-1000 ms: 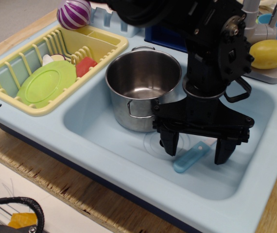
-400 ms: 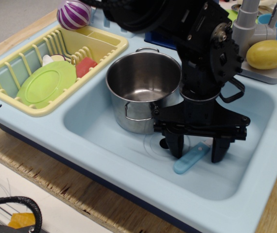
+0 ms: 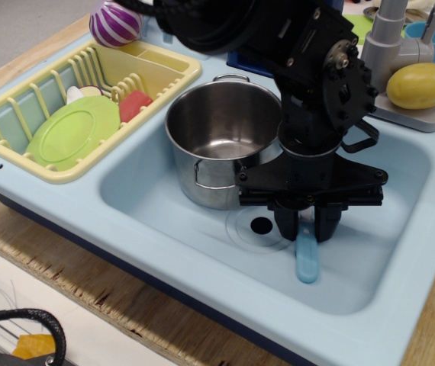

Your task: Put spoon in pot

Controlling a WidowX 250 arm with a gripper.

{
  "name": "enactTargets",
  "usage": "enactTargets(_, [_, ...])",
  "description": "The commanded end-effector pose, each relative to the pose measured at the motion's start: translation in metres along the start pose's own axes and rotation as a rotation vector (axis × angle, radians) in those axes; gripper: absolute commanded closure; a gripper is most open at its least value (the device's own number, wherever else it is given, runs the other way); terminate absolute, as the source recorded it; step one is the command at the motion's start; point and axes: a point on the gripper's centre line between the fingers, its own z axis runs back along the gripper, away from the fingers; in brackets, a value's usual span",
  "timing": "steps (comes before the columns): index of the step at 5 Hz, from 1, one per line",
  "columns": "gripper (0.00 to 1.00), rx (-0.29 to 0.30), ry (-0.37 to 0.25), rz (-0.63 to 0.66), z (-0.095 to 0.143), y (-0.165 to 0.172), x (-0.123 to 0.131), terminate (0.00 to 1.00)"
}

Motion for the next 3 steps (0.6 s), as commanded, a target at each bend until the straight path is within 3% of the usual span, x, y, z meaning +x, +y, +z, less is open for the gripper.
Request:
enactTargets(1, [1.00,0.044,0.029,0.000,0.008,-0.010,-0.009,0.00])
enactTargets(2, [1.00,0.080,0.047,-0.033,0.028,-0.015,-0.011,0.00])
enactTargets(3, [1.00,0.066,0.041,-0.034,0.038,-0.025,-0.018,0.00])
